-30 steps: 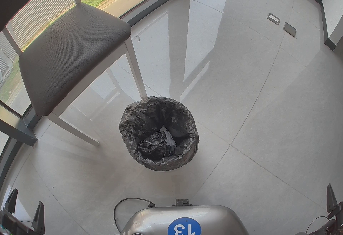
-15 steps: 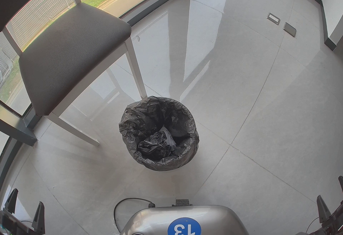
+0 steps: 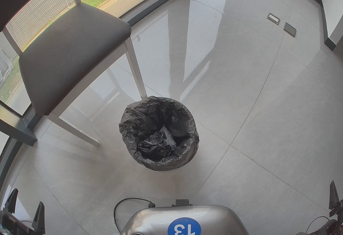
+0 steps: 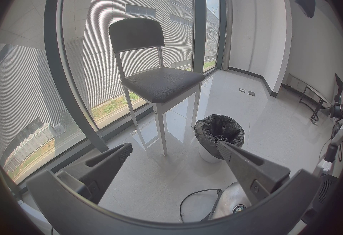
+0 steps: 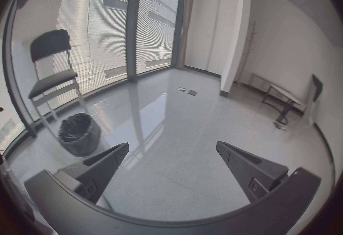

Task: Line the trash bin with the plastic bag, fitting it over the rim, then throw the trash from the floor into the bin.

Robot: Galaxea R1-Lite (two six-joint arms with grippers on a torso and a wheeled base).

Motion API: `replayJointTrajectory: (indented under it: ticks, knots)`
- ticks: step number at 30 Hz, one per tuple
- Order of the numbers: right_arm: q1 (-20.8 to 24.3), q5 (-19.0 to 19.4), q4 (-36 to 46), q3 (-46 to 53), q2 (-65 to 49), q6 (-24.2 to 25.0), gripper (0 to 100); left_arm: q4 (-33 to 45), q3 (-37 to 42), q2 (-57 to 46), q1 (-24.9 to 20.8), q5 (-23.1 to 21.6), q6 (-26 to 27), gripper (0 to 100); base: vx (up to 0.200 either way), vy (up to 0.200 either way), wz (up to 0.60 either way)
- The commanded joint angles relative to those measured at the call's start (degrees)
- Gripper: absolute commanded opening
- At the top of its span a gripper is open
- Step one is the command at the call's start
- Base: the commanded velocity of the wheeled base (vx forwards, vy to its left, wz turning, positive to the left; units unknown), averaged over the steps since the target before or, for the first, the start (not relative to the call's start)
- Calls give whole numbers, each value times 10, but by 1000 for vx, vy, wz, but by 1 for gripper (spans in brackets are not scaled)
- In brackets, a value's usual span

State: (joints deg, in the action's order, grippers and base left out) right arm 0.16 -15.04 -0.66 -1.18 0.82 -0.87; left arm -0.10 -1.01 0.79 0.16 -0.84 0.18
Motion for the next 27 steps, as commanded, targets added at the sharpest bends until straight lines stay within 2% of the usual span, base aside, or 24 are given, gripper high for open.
replayJointTrajectory:
  ticks: [1, 9, 10, 17, 21, 27]
  knots:
    - [1, 126, -1, 1, -8, 23, 100, 0, 10, -8, 0, 0, 1, 100, 0, 0, 0]
    - [1, 151, 4, 11, -8, 16, 100, 0, 10, -8, 0, 0, 1, 100, 0, 0, 0]
    - [1, 169, 7, 12, -8, 2, 100, 0, 10, -8, 0, -3, 2, 100, 0, 0, 0]
    - [0, 163, 5, 12, -8, 4, 100, 0, 10, -8, 0, 0, 2, 100, 0, 0, 0]
    - [0, 153, 2, 12, -8, 25, 100, 0, 10, -8, -1, -1, 2, 100, 0, 0, 0]
    - [0, 159, 3, 12, -8, 13, 100, 0, 10, -8, -2, -2, 2, 100, 0, 0, 0]
